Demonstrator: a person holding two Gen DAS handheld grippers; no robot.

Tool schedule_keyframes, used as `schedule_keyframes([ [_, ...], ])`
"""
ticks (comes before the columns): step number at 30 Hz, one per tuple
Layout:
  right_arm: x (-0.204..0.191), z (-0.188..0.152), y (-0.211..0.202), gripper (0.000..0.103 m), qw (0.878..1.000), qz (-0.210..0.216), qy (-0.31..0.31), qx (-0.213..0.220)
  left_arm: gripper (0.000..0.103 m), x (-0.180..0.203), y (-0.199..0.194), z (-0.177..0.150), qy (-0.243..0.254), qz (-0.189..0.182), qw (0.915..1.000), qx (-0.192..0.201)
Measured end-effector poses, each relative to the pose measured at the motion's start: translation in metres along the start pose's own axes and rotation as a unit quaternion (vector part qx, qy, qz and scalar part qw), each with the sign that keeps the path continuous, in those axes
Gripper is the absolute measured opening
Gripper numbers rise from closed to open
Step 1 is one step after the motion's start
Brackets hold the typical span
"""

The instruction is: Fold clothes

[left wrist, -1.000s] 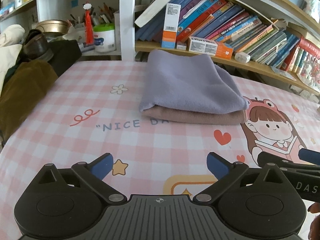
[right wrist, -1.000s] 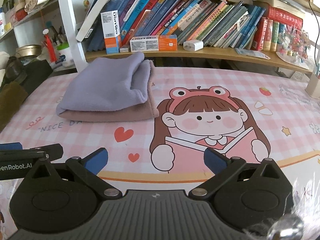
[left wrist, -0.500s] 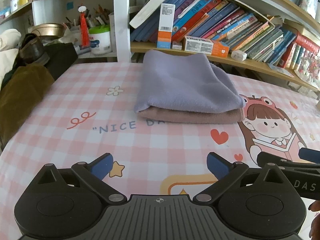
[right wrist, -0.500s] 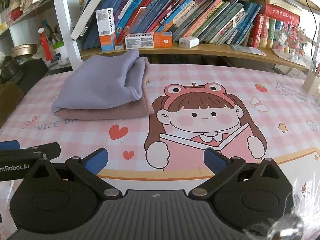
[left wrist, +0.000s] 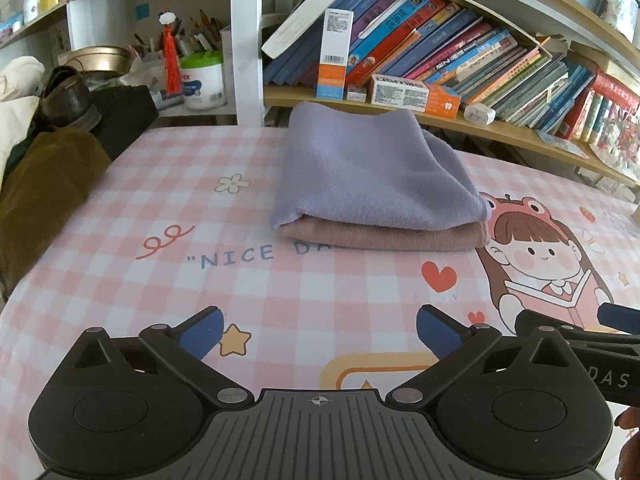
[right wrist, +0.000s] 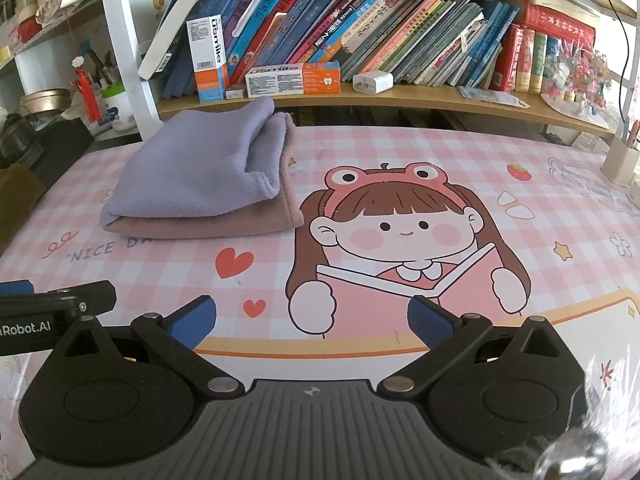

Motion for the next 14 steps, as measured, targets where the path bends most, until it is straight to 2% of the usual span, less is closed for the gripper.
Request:
schedule_keyframes([
  [14, -0.0003, -0.0024, -0.001, 0.103, 1.0, -0.002, 0.001, -0.003, 0.103, -0.0001, -0.003, -0.0007, 0.004, -0.004, 1.0, -0.001],
])
Point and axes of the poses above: each gripper's, at about its wrist camera, not at the fingertips, and y roughly the way its jaws point, x to its right, z to its top, the point moved 9 cm from there along y, roughly the way its jaws point, and after that the axes turned 13 degrees about -y, right-handed, at the moved point
